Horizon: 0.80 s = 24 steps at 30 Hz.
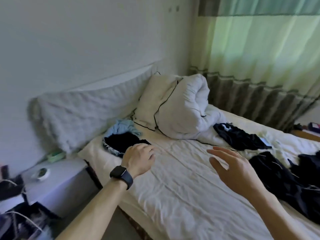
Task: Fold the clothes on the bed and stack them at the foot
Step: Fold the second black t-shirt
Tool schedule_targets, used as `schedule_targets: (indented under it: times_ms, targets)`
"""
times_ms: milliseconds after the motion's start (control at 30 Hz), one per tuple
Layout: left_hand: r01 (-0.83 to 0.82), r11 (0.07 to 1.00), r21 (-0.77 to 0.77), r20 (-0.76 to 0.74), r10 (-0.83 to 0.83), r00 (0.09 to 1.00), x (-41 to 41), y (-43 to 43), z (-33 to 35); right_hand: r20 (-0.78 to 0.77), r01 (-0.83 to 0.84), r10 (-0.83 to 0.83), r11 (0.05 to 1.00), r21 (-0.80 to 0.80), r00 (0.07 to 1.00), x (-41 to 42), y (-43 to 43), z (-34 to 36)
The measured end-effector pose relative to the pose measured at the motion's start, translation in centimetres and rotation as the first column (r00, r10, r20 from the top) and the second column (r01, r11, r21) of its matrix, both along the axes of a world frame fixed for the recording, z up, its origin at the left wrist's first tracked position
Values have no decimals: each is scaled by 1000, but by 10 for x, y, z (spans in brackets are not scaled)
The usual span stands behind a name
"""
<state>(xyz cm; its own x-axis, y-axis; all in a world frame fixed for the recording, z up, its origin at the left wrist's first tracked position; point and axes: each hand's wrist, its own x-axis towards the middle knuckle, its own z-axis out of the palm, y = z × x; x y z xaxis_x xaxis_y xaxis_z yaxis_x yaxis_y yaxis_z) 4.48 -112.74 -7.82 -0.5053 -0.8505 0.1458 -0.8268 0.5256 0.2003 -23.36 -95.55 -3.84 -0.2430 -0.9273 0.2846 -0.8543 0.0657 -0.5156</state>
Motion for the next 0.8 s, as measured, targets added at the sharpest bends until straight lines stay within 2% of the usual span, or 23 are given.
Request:
schedule_targets:
  times_ms: [133, 300, 533, 800]
  targets:
    - [-122, 992, 2, 24, 122, 992, 94, -33, 13, -16, -113, 112, 993, -20, 994, 69, -63, 12]
    - [-188, 982, -8, 14, 188, 982, 156, -68, 27, -68, -198, 196, 980, -30, 978, 124, -127, 20]
    - [-221, 974, -51, 1, 221, 975, 198, -159, 40, 0, -240, 241, 968, -75, 971, 168, -227, 0]
    - [-248, 965, -88, -22, 247, 969, 202, -299, 43, -27, -239, 237, 965, -105, 971, 164, -380, -15]
